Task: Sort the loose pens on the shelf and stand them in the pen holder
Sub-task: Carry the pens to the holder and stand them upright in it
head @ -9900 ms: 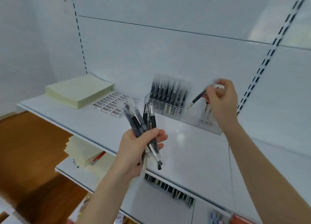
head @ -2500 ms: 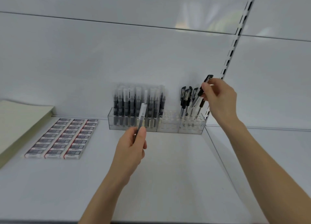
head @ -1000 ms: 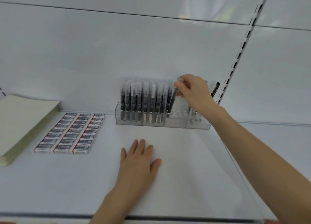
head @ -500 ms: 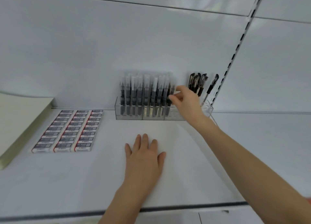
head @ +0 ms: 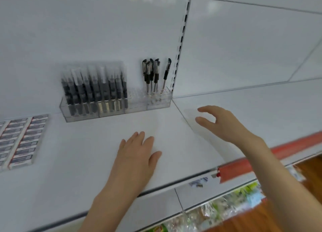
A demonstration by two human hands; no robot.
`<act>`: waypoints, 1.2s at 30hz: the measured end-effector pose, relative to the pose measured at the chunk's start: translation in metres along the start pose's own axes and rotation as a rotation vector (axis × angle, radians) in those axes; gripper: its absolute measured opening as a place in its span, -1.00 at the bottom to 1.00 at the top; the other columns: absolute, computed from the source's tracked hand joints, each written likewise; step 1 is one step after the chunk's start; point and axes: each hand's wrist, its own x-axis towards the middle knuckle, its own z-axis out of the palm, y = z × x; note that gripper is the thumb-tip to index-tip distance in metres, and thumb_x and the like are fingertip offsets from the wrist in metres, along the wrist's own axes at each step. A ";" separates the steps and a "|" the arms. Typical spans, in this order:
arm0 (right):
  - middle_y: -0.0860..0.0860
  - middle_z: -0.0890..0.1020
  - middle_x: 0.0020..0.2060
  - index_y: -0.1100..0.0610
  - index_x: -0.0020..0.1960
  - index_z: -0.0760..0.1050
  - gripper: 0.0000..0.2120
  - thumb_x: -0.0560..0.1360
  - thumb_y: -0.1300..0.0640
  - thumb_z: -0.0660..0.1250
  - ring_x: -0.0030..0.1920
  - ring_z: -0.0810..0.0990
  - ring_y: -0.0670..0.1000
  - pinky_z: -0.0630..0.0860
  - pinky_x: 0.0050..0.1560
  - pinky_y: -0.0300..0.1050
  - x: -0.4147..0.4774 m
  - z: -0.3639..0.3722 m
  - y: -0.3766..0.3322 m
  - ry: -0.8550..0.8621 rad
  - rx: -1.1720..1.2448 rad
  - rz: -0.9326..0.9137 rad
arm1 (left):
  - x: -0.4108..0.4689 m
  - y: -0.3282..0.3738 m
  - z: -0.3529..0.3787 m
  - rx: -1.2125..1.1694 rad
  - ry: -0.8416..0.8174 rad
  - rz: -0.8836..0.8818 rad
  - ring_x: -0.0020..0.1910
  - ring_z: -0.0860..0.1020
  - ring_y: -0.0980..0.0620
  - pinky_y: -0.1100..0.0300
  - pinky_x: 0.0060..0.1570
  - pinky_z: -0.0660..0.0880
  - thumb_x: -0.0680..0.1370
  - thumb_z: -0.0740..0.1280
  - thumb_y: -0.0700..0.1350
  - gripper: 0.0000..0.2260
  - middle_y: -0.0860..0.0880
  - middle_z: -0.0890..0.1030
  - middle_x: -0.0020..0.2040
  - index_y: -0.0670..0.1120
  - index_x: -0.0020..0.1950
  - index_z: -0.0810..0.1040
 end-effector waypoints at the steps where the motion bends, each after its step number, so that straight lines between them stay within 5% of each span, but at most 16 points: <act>1: -0.01 0.42 0.35 0.09 0.35 0.37 -0.59 0.54 -0.01 0.23 0.33 0.38 -0.01 0.22 0.16 -0.29 -0.011 -0.010 0.016 0.025 -0.013 0.039 | 0.004 0.014 0.004 0.010 0.030 0.068 0.10 0.59 -0.22 -0.18 0.05 0.47 0.47 0.29 0.02 -0.66 -0.24 0.61 0.12 -0.20 0.09 0.61; 2: 0.01 0.41 0.36 0.10 0.36 0.35 -0.58 0.54 0.00 0.23 0.35 0.35 0.00 0.20 0.23 -0.26 -0.023 -0.021 0.033 0.056 -0.026 0.078 | 0.006 0.031 0.008 0.026 0.070 0.118 0.04 0.62 -0.21 -0.15 -0.01 0.50 0.46 0.25 0.04 -0.64 -0.22 0.64 0.06 -0.19 0.04 0.63; 6: 0.09 0.44 0.34 0.17 0.35 0.36 -0.57 0.52 0.06 0.28 0.36 0.35 0.07 0.15 0.26 -0.25 -0.081 -0.067 0.115 0.205 -0.053 0.234 | 0.013 0.118 0.022 -0.122 0.009 0.209 0.44 0.28 -0.07 0.00 0.42 0.13 0.59 0.12 0.06 -0.58 -0.11 0.34 0.43 -0.10 0.39 0.38; 10: 0.12 0.44 0.33 0.21 0.36 0.34 -0.54 0.52 0.06 0.28 0.35 0.36 0.09 0.21 0.32 -0.12 -0.150 -0.110 0.203 0.266 -0.080 0.380 | 0.015 0.204 0.059 -0.136 0.053 0.388 -0.06 0.66 -0.14 -0.06 -0.12 0.57 0.45 0.21 0.04 -0.65 -0.15 0.67 -0.03 -0.15 0.00 0.64; 20: 0.11 0.46 0.32 0.21 0.35 0.37 -0.56 0.53 0.04 0.25 0.33 0.40 0.08 0.27 0.29 -0.13 -0.259 -0.172 0.363 0.339 -0.119 0.615 | 0.028 0.391 0.136 -0.073 -0.041 0.641 -0.21 0.67 -0.04 0.09 -0.23 0.59 0.36 0.32 0.02 -0.72 -0.07 0.69 -0.16 -0.12 -0.07 0.66; 25: 0.12 0.46 0.31 0.22 0.34 0.37 -0.57 0.53 0.04 0.26 0.34 0.38 0.10 0.26 0.31 -0.11 -0.272 -0.192 0.424 0.360 -0.100 0.698 | 0.050 0.458 0.168 -0.115 -0.134 0.664 0.05 0.59 -0.16 -0.03 0.09 0.48 0.50 0.31 -0.06 -0.71 -0.12 0.62 0.07 -0.18 0.15 0.58; 29: 0.11 0.47 0.31 0.20 0.34 0.37 -0.58 0.54 0.06 0.25 0.32 0.39 0.08 0.28 0.29 -0.13 -0.265 -0.207 0.483 0.367 -0.105 0.729 | 0.084 0.510 0.207 -0.089 -0.201 0.703 0.34 0.33 0.01 0.18 0.35 0.17 0.61 0.10 0.02 -0.61 0.00 0.39 0.36 -0.05 0.41 0.31; 31: 0.10 0.46 0.32 0.19 0.35 0.36 -0.58 0.54 0.06 0.25 0.33 0.39 0.08 0.28 0.30 -0.13 -0.257 -0.220 0.514 0.375 -0.107 0.748 | 0.107 0.538 0.226 -0.095 -0.205 0.708 0.20 0.48 -0.07 0.07 0.24 0.34 0.58 0.22 -0.03 -0.68 -0.08 0.53 0.21 -0.13 0.29 0.47; 33: 0.10 0.45 0.32 0.19 0.35 0.36 -0.58 0.54 0.06 0.25 0.34 0.38 0.07 0.27 0.31 -0.12 -0.244 -0.236 0.547 0.371 -0.107 0.745 | 0.135 0.565 0.248 -0.125 -0.109 0.764 -0.18 0.64 -0.07 0.07 -0.16 0.57 0.42 0.35 -0.05 -0.77 -0.08 0.66 -0.14 -0.16 -0.04 0.64; 36: 0.10 0.45 0.32 0.19 0.35 0.35 -0.58 0.54 0.06 0.25 0.34 0.38 0.07 0.28 0.31 -0.12 -0.227 -0.260 0.589 0.345 -0.106 0.748 | 0.167 0.603 0.267 -0.105 -0.053 0.792 -0.38 0.62 0.02 0.18 -0.39 0.56 0.32 0.32 0.01 -0.77 -0.02 0.65 -0.31 -0.11 -0.20 0.65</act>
